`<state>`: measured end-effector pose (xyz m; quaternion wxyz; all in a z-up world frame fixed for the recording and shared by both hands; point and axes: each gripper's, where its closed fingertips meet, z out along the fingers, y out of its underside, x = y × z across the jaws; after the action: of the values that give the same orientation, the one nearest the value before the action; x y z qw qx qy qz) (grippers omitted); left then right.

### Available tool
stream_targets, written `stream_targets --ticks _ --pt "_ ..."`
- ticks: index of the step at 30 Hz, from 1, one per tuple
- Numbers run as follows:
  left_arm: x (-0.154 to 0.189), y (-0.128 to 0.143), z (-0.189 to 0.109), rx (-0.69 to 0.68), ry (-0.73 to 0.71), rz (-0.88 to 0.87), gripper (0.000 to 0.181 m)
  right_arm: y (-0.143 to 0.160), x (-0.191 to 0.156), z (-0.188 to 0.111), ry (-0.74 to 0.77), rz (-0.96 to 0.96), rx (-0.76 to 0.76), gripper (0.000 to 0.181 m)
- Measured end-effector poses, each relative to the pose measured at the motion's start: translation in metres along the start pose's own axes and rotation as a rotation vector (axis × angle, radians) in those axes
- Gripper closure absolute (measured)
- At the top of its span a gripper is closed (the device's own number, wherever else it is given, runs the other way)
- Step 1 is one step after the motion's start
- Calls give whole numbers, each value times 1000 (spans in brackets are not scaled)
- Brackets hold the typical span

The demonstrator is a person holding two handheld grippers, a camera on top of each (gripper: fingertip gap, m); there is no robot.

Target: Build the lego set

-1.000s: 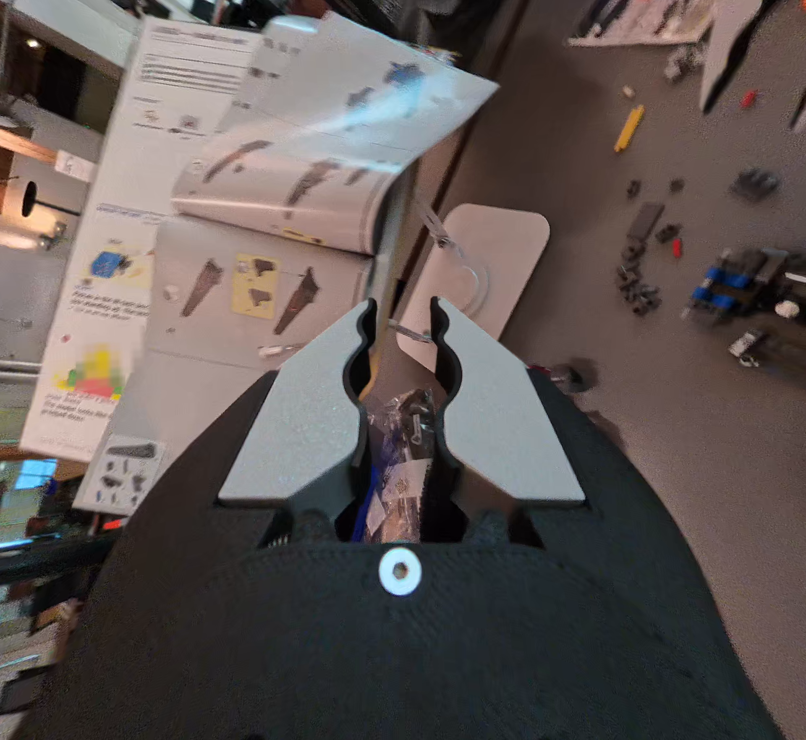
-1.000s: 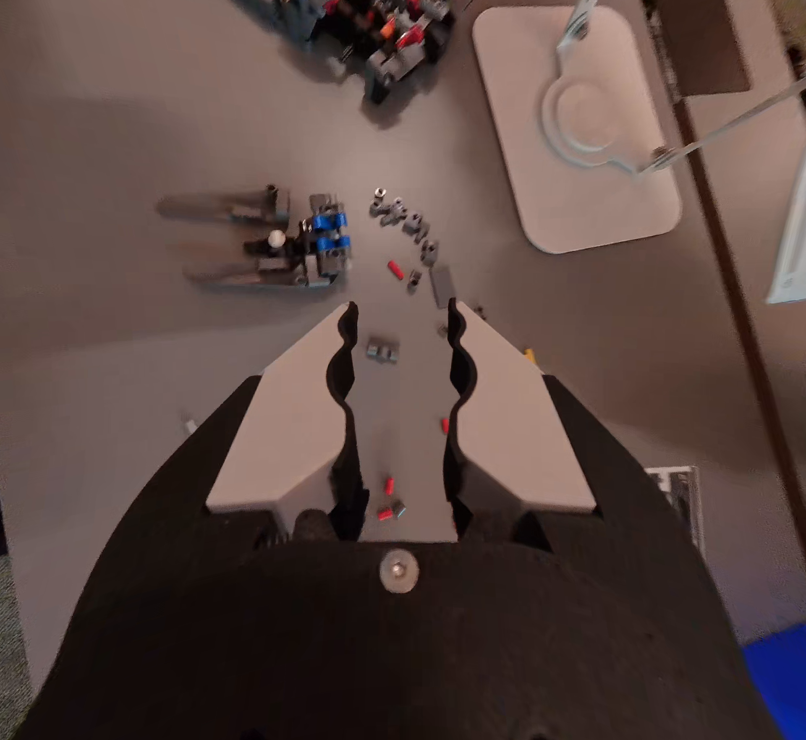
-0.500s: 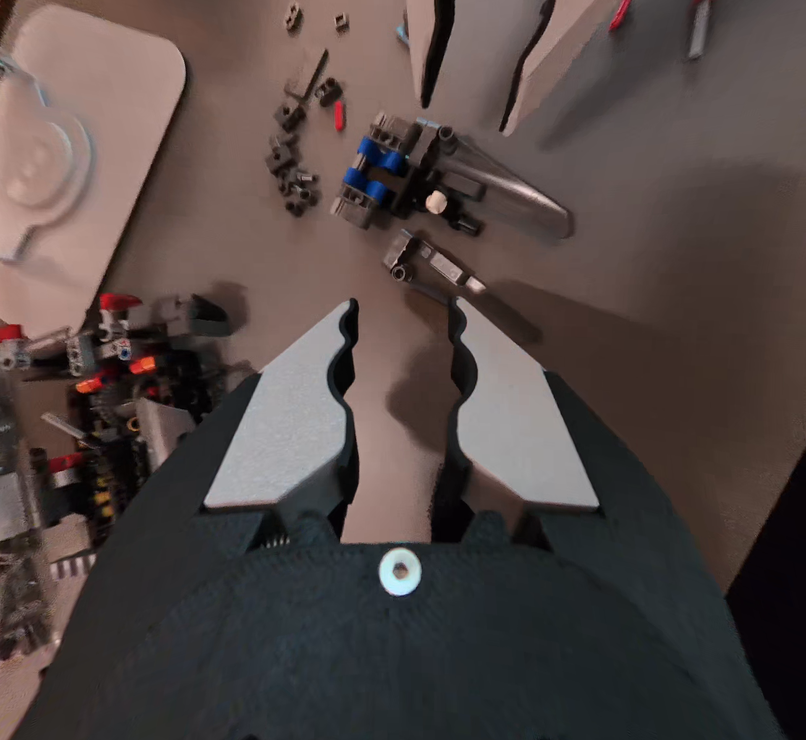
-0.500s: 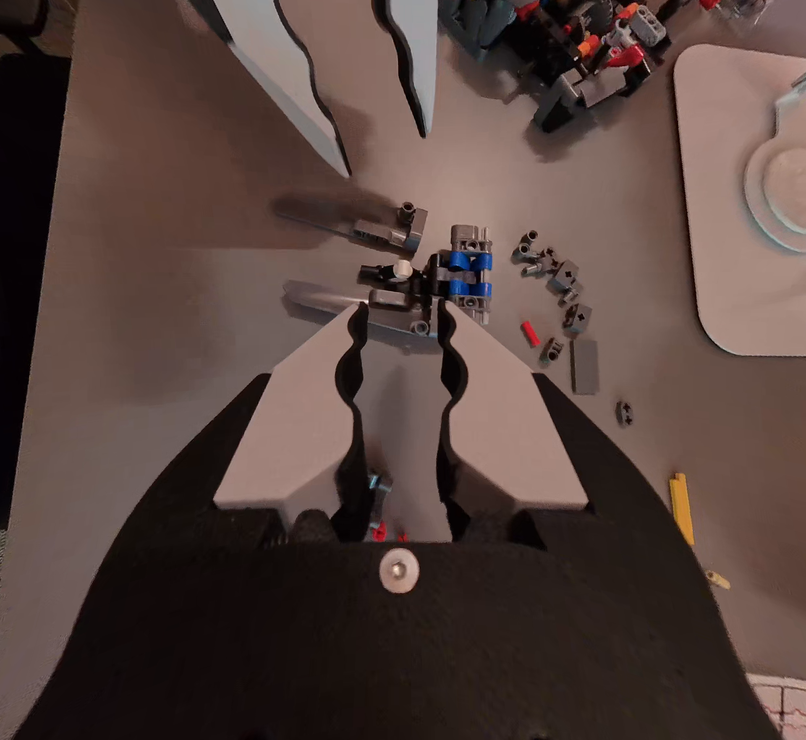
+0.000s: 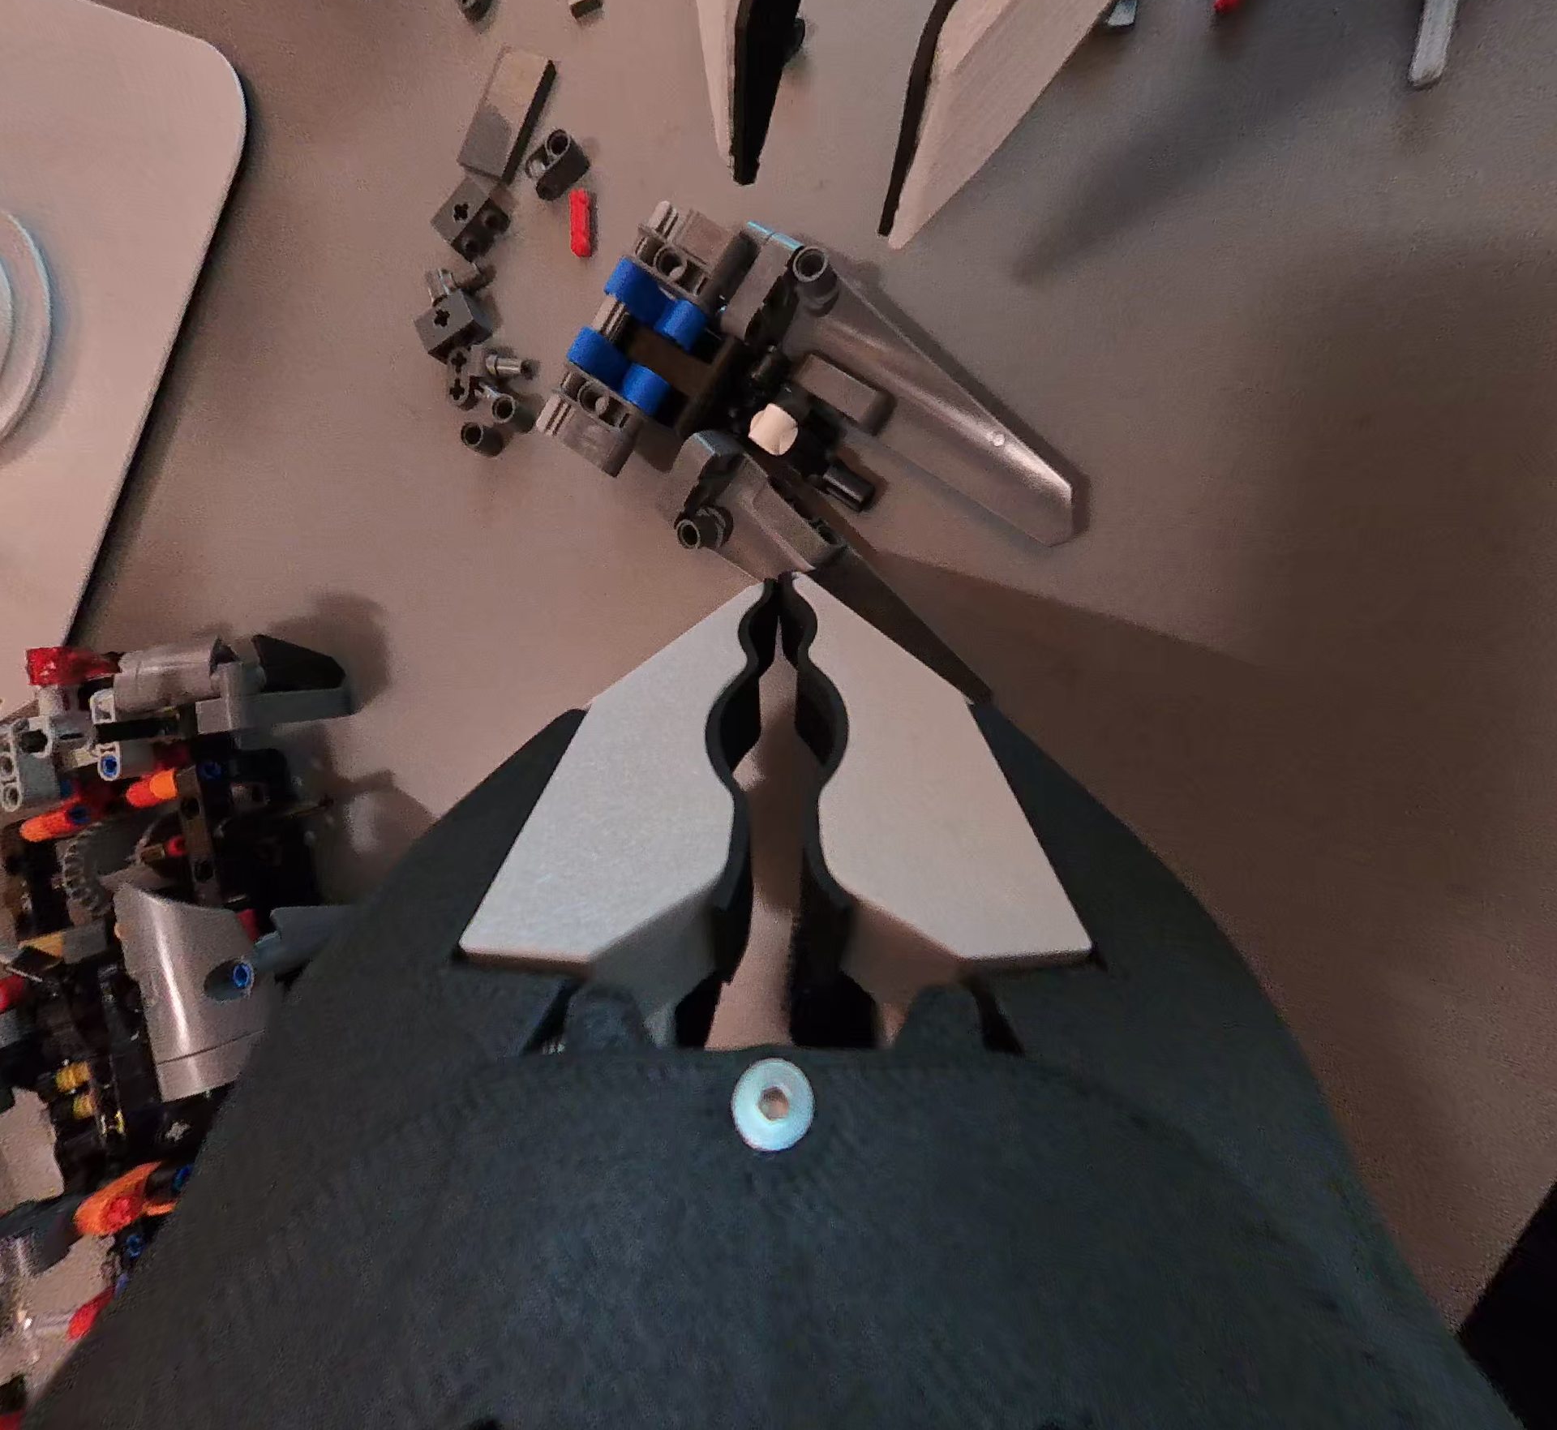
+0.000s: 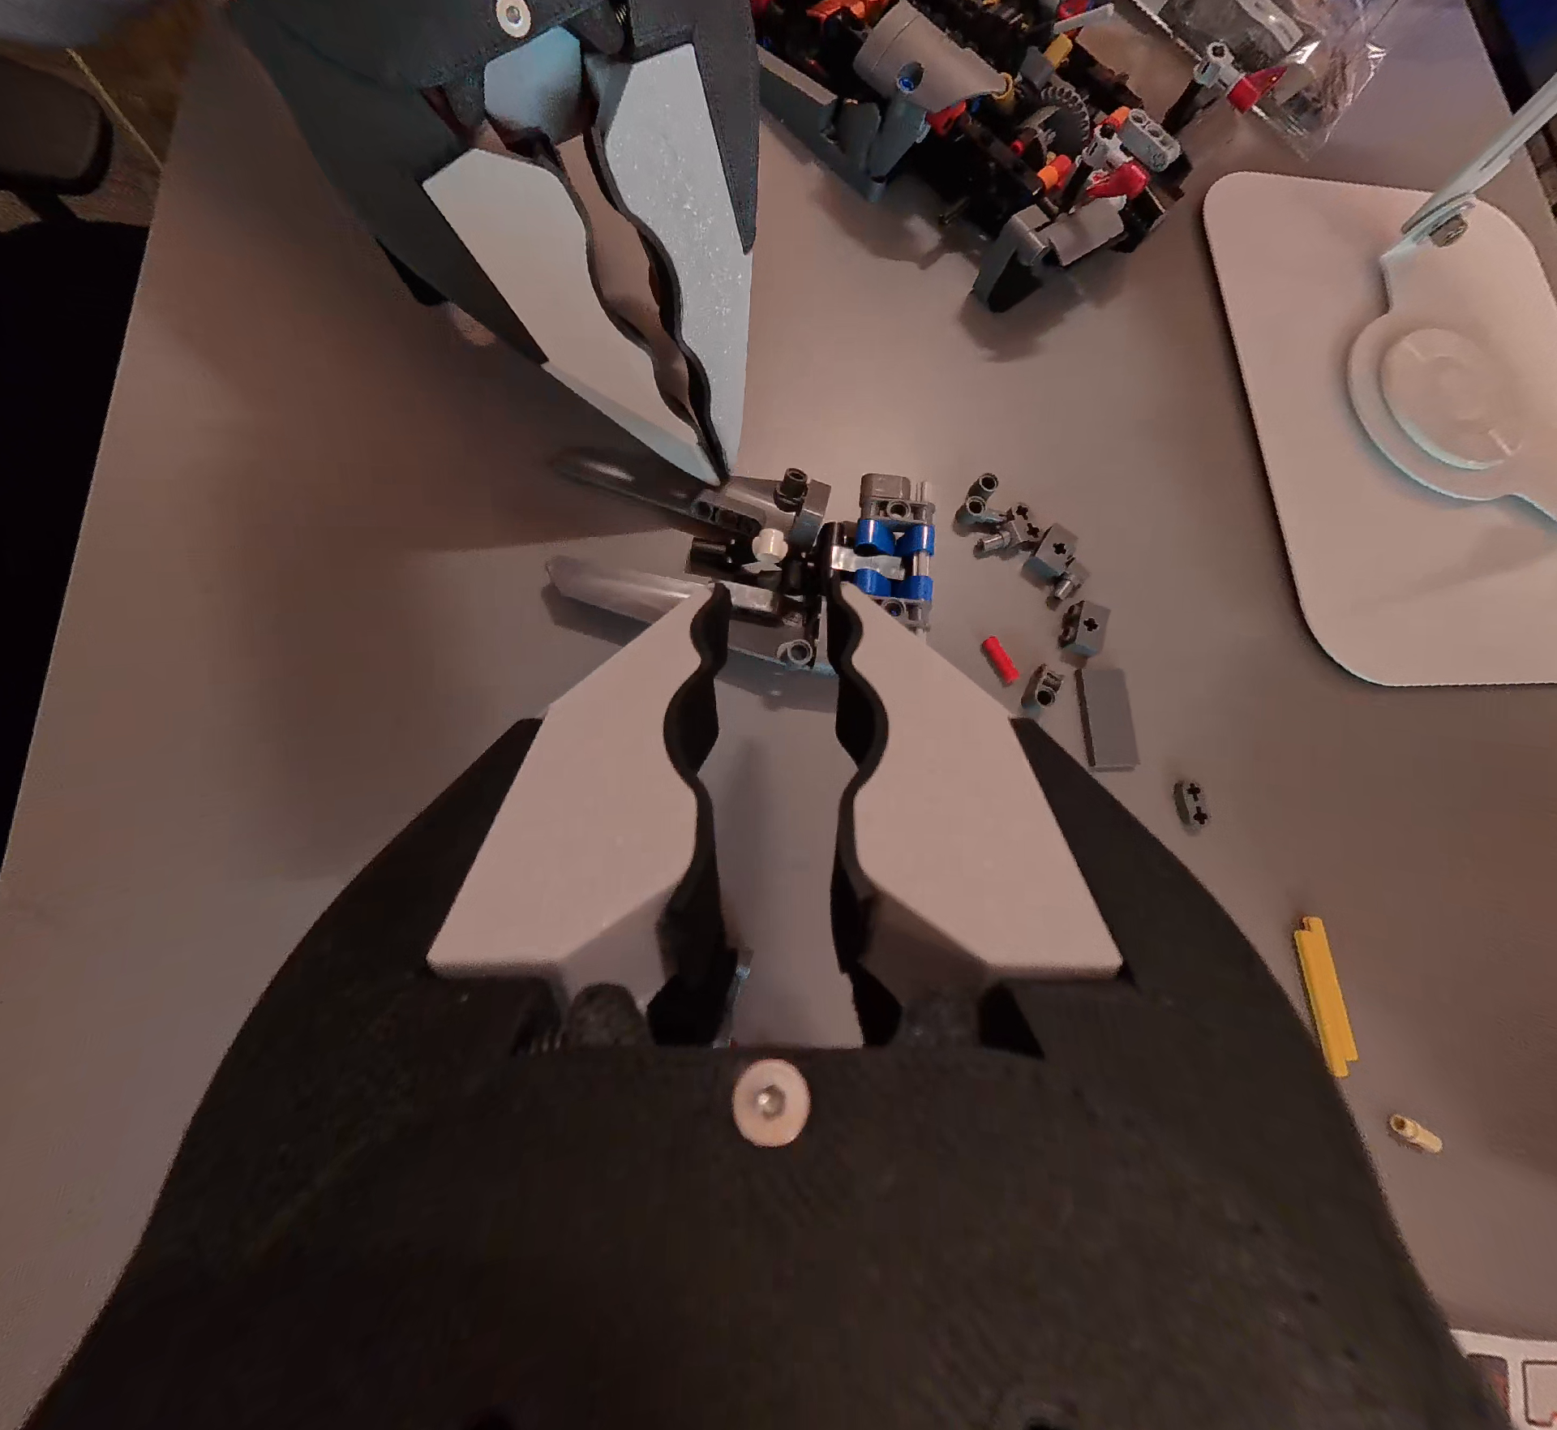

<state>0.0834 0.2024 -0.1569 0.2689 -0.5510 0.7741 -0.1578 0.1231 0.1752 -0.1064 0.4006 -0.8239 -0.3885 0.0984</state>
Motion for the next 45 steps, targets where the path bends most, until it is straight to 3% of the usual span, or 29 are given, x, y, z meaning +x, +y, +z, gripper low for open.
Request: stream_targets --ticks 7,13,15,20,24,27,29,38,45 --pt "1 10 -7 -7 -14 60 181 -4 -3 -6 5 -18 15 159" --pt "6 37 -27 -42 20 125 181 -7 -9 -5 -19 -29 8 156" --pt "-6 44 -34 -42 -42 97 181 -8 -13 -4 -25 -42 2 155" --pt "0 44 -48 23 15 13 157 -9 -17 2 -35 -62 -18 155" --pt "6 35 -32 7 30 -33 134 -10 -15 6 -34 -56 -15 155" --pt "5 26 -23 19 31 -73 140 -10 -17 6 -35 -56 -12 155" --pt "3 25 -21 15 8 -28 158 -10 -19 6 -39 -58 -12 155" --pt "19 20 -25 46 39 302 160 -12 -37 14 -85 -136 -30 151" --pt "41 15 -32 171 58 573 162 -11 -62 33 -102 -208 -106 140"
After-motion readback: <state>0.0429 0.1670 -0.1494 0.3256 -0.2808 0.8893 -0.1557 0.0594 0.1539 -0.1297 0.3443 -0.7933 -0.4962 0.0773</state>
